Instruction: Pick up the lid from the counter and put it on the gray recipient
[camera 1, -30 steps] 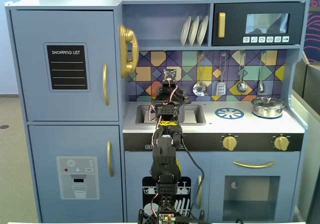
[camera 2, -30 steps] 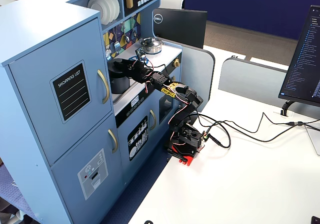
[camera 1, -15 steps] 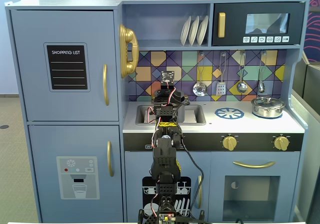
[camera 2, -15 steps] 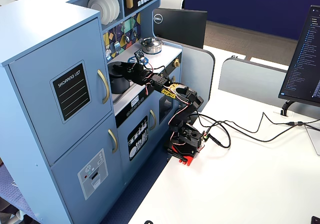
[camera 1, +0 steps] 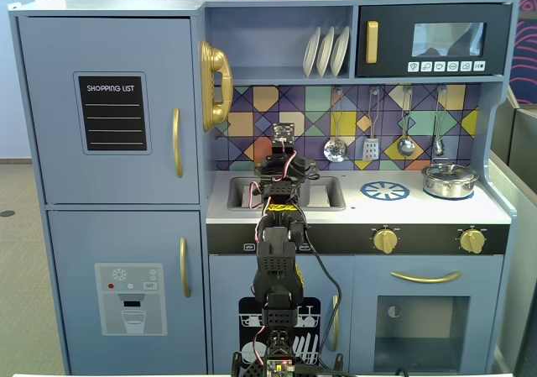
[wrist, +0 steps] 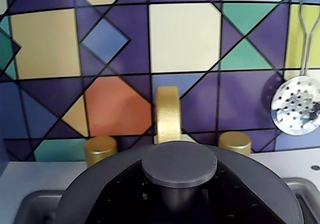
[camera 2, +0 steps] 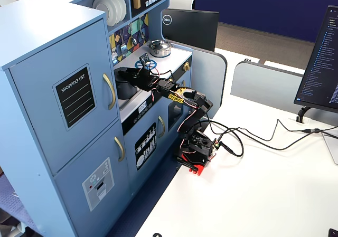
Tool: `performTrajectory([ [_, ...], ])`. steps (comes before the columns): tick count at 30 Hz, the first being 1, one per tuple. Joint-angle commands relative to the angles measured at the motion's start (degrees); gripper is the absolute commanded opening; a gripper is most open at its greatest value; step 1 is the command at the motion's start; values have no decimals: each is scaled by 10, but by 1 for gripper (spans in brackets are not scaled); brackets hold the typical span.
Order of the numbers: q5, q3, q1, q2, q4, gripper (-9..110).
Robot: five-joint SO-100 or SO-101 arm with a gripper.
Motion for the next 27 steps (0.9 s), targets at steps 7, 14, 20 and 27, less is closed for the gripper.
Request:
performTrajectory([
  [7, -13, -11, 11, 0, -25, 0],
  [14, -11, -9, -1, 22, 4, 0],
  [20, -15, 18, -12, 116, 152, 12],
  [27, -10, 23, -30, 280, 354, 11],
])
